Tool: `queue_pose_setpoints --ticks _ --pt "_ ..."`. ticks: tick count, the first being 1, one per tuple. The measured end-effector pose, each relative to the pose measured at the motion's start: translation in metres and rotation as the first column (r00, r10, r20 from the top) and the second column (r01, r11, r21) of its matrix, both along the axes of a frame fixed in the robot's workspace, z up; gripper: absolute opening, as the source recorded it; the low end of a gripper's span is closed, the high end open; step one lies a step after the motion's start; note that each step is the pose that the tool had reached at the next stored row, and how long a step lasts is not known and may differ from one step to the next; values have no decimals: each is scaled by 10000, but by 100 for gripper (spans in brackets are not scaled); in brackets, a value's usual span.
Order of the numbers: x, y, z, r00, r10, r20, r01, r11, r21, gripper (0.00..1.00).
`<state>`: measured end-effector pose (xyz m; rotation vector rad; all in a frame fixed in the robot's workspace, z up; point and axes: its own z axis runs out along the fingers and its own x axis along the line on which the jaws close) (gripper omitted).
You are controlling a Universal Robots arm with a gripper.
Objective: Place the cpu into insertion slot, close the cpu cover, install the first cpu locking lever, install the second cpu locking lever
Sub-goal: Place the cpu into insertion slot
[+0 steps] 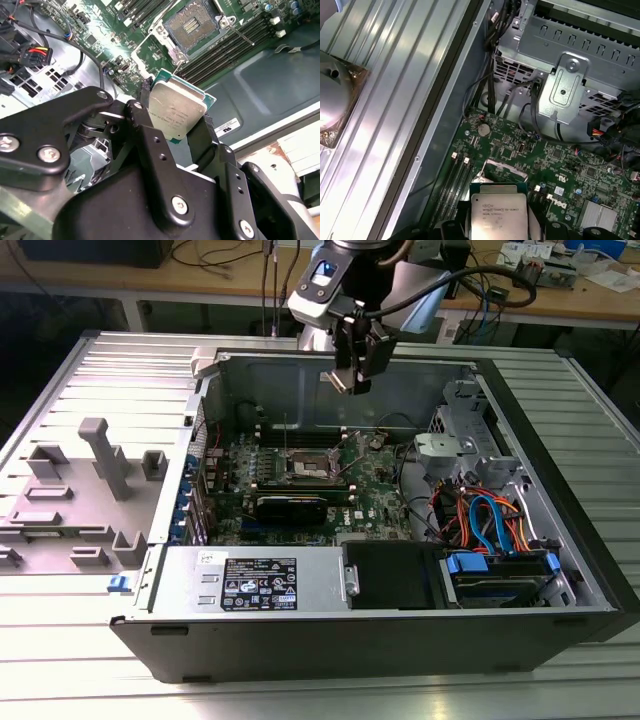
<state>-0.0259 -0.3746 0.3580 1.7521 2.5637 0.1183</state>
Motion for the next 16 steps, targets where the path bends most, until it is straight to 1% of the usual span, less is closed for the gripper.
queue_pose_setpoints --ticks 1,3,4,6,8,16 --pt "0 -1 -1 10000 -89 -1 89 10000 -2 54" --pt "1 -1 -7 9991 -432 -3 432 9991 -3 54" --pt "1 -1 -13 9972 -743 -2 743 9972 -2 54" --pt "1 -1 -17 9941 -1087 -7 1087 9941 -3 54" --pt "1 -2 -16 9933 -1154 -9 1154 9933 -5 54" --pt "1 -2 -17 9932 -1163 -9 1163 9932 -2 54"
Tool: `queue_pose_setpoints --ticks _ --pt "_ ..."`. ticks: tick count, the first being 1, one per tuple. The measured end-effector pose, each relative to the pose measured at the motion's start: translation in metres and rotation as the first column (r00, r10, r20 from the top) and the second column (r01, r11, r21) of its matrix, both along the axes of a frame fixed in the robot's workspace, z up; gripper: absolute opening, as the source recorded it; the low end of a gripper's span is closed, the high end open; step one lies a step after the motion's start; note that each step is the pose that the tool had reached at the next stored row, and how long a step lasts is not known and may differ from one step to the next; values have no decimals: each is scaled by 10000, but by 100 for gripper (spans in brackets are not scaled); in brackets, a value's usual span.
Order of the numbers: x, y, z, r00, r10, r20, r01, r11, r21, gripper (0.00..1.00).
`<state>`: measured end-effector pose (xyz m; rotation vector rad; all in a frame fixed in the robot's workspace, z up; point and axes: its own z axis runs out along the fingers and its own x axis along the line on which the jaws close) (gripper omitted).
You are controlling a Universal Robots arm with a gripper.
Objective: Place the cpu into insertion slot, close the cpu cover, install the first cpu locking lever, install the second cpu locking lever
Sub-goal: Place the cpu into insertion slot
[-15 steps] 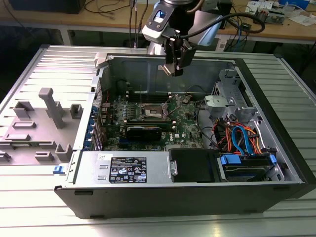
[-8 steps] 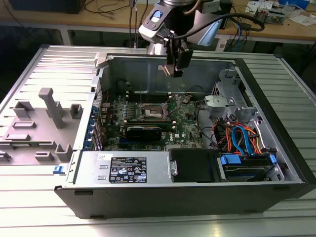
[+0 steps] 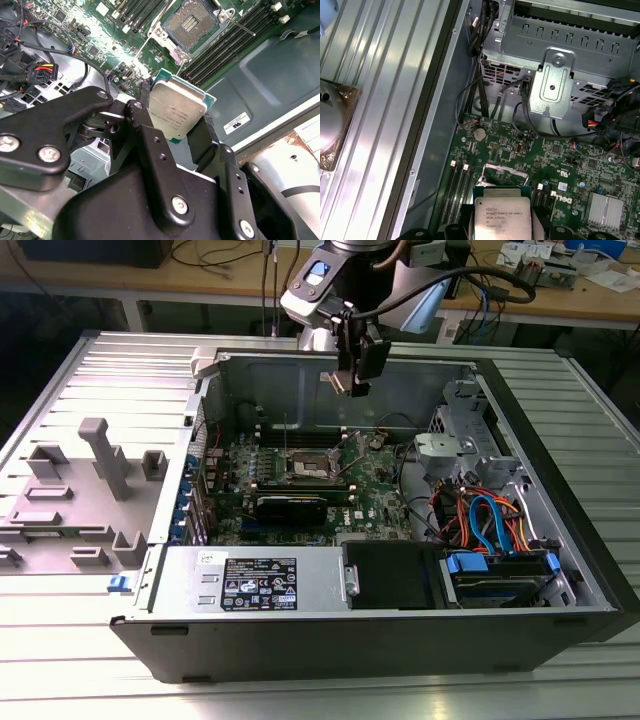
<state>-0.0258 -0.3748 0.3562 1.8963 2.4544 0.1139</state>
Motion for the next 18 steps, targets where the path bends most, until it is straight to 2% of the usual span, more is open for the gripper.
queue_pose_setpoints --ticks 6,11,15,18 --pt "0 0 -2 10000 -39 0 39 10000 -2 54" --pt "0 -1 -6 9996 -278 -2 278 9996 -2 54" --pt "0 -4 -19 9969 -791 -5 791 9969 -2 54" --pt "0 -4 -31 9916 -1294 -7 1294 9916 -3 54"
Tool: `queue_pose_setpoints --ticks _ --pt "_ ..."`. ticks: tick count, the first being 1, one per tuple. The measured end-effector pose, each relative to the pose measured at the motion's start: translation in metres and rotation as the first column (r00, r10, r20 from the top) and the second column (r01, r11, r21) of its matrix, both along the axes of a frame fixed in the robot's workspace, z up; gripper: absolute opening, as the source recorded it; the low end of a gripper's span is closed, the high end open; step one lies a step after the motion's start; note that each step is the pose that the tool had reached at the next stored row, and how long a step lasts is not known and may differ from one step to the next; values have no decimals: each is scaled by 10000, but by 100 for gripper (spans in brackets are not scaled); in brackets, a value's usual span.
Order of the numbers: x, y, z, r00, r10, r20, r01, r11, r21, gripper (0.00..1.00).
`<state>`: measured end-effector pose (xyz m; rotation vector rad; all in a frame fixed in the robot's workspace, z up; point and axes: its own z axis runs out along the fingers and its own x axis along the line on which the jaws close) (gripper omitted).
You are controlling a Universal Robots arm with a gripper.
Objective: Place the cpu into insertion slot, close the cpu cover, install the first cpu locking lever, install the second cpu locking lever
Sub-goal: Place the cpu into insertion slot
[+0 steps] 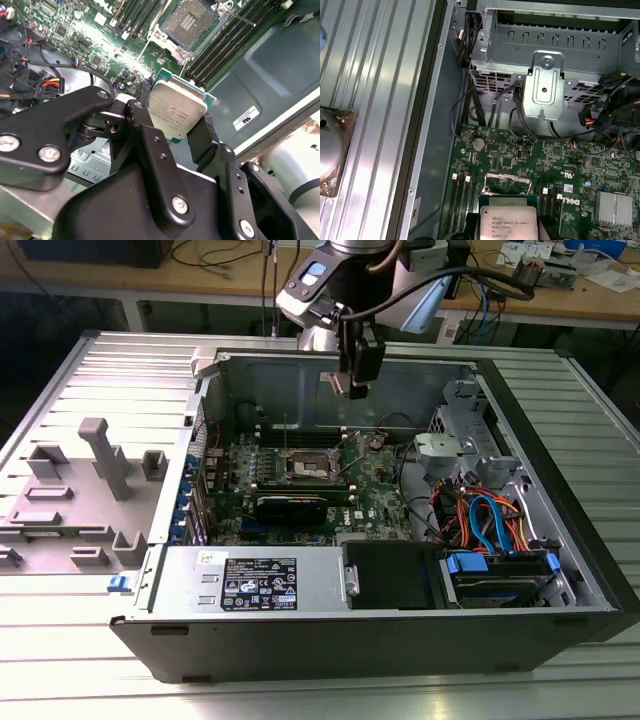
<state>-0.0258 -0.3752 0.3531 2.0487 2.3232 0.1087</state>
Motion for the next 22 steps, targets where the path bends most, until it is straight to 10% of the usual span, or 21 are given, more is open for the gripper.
queue_pose_setpoints --ticks 22 --pt "-14 -8 -39 9993 -369 -2 369 9993 -3 54"
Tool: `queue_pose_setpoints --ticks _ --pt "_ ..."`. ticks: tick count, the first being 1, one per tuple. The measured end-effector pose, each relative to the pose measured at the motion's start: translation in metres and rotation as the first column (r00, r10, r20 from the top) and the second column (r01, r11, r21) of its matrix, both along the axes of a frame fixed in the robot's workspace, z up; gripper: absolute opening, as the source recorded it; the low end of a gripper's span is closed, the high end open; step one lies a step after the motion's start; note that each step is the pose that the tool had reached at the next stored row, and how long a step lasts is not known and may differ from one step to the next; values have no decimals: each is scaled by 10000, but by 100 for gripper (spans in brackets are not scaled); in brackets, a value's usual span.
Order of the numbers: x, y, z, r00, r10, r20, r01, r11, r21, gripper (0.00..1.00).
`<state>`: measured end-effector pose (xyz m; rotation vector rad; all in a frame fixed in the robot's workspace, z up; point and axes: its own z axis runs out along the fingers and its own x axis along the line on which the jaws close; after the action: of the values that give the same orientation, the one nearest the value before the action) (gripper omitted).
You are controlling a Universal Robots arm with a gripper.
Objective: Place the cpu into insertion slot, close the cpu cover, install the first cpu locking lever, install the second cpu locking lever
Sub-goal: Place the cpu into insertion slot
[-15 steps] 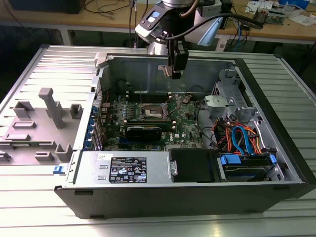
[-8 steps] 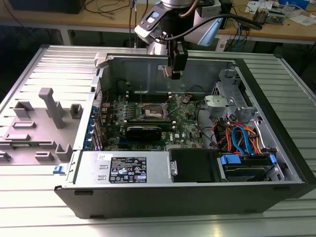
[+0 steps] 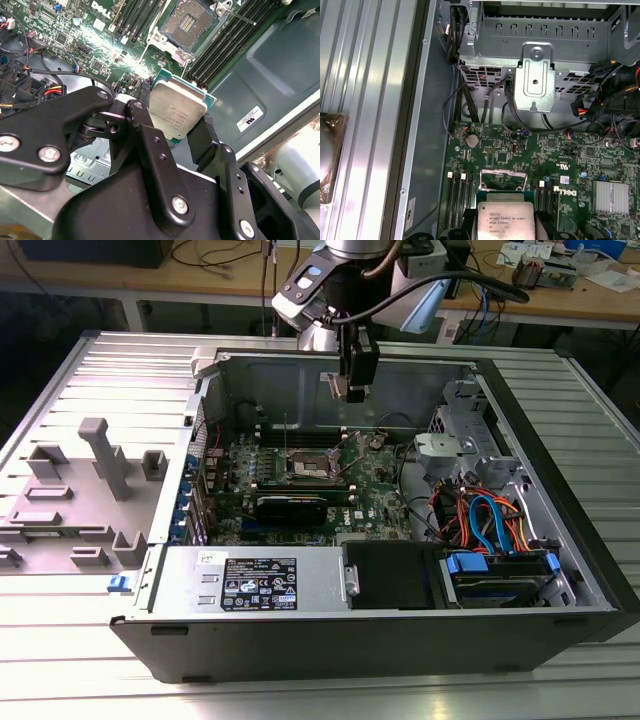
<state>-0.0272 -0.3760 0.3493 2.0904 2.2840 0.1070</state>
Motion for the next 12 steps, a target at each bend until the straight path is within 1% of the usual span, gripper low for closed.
queue_pose_setpoints --ticks 9,12 --pt "0 -1 -8 10000 -2 1 2 10000 1 54" --pt "-10 -2 -42 10000 -89 4 90 9999 -71 54"
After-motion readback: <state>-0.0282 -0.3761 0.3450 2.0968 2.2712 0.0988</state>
